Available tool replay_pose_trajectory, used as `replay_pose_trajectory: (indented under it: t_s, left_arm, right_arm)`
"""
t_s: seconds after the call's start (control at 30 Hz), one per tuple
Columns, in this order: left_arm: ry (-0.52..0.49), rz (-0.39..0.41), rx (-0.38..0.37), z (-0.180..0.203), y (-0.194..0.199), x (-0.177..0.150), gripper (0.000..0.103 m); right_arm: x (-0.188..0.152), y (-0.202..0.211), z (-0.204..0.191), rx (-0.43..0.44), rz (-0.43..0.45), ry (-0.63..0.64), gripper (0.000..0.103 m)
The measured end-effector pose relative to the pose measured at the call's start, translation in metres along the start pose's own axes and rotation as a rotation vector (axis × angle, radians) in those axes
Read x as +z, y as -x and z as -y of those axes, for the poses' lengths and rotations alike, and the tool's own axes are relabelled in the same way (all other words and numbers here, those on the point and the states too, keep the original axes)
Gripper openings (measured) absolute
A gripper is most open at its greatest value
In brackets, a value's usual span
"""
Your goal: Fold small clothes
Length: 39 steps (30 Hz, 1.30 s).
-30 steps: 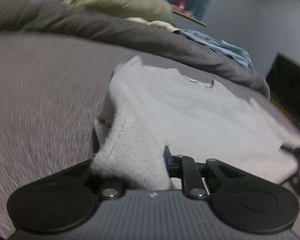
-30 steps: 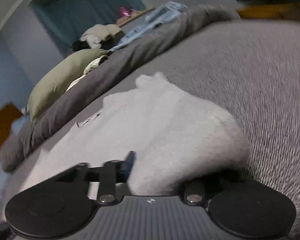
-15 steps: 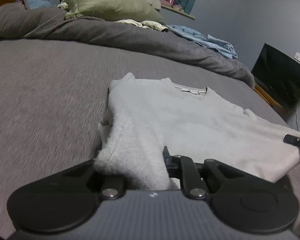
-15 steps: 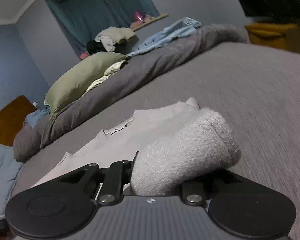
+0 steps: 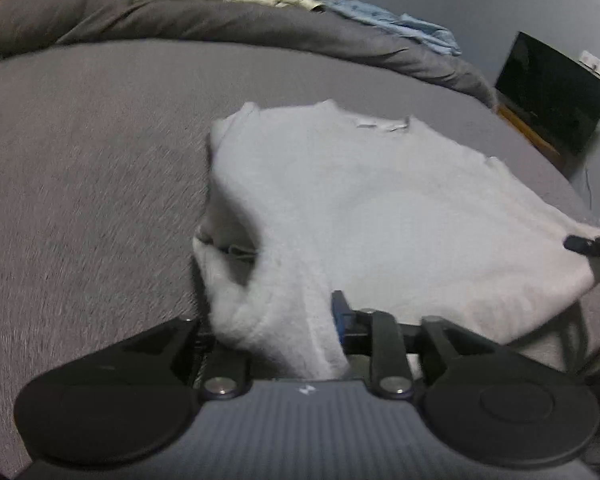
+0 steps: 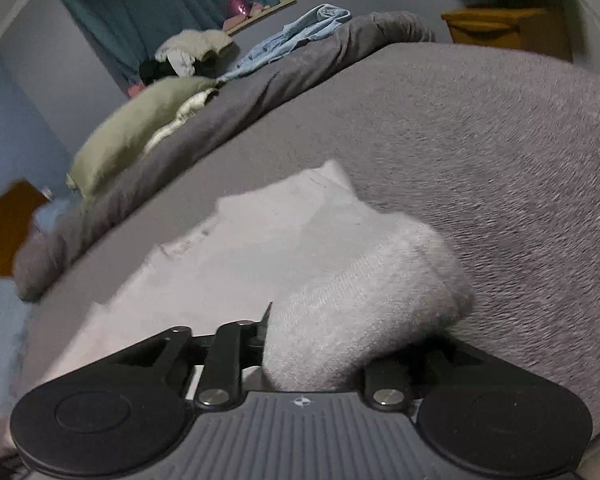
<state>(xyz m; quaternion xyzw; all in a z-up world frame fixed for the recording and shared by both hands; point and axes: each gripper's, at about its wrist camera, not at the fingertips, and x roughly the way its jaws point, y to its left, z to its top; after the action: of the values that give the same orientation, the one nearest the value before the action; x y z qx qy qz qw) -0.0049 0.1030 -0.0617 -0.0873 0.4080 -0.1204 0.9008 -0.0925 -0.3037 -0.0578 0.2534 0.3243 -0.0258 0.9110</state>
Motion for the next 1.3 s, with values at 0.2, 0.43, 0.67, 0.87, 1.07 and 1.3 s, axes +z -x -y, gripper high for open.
replay_pose_trajectory:
  t_s: [0.2, 0.43, 0.67, 0.87, 1.07, 1.3]
  left_arm:
    - [0.044, -0.025, 0.173, -0.037, 0.007, -0.012, 0.063]
    - [0.056, 0.069, 0.297, -0.038, 0.029, 0.000, 0.067]
    - [-0.287, 0.194, 0.144, 0.053, 0.039, 0.005, 0.067]
    - [-0.421, 0.114, 0.001, 0.113, 0.012, -0.022, 0.067]
    - [-0.481, 0.021, -0.025, 0.124, -0.019, -0.050, 0.073]
    - [-0.542, 0.003, -0.027, 0.096, -0.018, -0.056, 0.077]
  right_arm:
    - [-0.011, 0.001, 0.050, -0.136, 0.005, -0.137, 0.063]
    - [-0.005, 0.023, 0.065, -0.247, 0.109, -0.170, 0.068]
    - [-0.008, 0.038, -0.005, -0.149, 0.209, 0.207, 0.072]
    - [-0.065, 0.024, -0.075, 0.076, 0.103, 0.586, 0.073]
    - [-0.113, 0.008, -0.090, 0.106, -0.025, 0.863, 0.073]
    - [-0.094, 0.006, -0.048, 0.092, -0.073, 0.830, 0.077]
